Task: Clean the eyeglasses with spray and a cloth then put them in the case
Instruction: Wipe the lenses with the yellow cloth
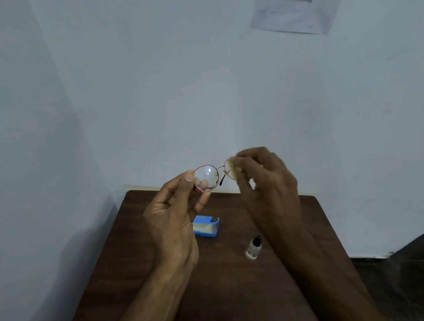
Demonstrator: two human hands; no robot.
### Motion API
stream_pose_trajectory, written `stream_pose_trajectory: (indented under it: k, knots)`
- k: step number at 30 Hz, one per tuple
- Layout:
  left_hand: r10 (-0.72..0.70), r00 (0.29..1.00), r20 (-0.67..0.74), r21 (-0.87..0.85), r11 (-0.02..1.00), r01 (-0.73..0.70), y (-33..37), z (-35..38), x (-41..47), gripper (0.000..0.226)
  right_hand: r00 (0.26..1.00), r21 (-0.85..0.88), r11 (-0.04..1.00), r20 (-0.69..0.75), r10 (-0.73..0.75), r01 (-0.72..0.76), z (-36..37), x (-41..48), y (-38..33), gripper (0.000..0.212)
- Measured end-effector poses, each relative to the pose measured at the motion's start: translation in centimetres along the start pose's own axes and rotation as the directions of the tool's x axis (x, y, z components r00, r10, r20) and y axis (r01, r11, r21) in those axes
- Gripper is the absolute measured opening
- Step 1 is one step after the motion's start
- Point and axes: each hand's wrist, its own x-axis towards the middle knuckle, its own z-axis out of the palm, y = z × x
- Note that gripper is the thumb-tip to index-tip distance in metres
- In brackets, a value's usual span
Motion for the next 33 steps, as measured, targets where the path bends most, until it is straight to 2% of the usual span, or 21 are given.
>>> stream_pose_trajectory:
  k: [3,6,8,13,17,24,28,33]
  knots:
    - [0.005,1.0,-0.001,-0.011,1.0,-0.005,-0.1,0.6,0.1,0.023,0.997,0.039,0.998,0.051,-0.057,0.055,-0.7,-1.3,-0.2,0.017]
    - [0.024,1.0,0.005,0.002,1.0,-0.024,-0.6,0.9,0.1,0.019,0.999,0.05,0.998,-0.001,0.048,-0.048,-1.1,-0.4,1.7,0.008]
    - [0.024,1.0,0.011,0.003,1.0,-0.024,-0.8,1.4,-0.2,0.021,0.997,0.026,0.997,-0.028,0.068,-0.067,-1.1,0.7,2.4,0.007]
    - [0.038,0.999,-0.002,-0.001,0.999,-0.038,-1.1,1.8,-0.2,0.022,0.999,0.013,0.999,0.029,-0.035,0.035,-1.3,-0.3,1.6,0.018]
    - [0.048,0.999,-0.003,0.014,0.999,-0.048,-1.7,1.9,-0.6,0.025,0.998,0.018,0.998,-0.027,0.054,-0.053,-0.8,1.3,3.5,0.013]
    - [0.059,0.998,-0.038,0.025,0.998,-0.058,-1.9,2.3,-0.7,0.028,0.999,0.108,0.994,0.033,0.017,-0.021,-1.6,-0.2,1.5,0.002]
    - [0.055,0.998,-0.019,0.023,0.998,-0.054,-2.2,2.6,-1.0,0.028,0.995,0.071,0.992,-0.014,0.104,-0.103,-1.3,1.3,2.8,0.01]
    - [0.047,0.998,-0.029,0.047,0.998,-0.046,-2.2,2.8,-0.9,0.018,0.999,0.054,0.998,0.043,0.004,-0.007,-1.2,0.1,1.9,0.02]
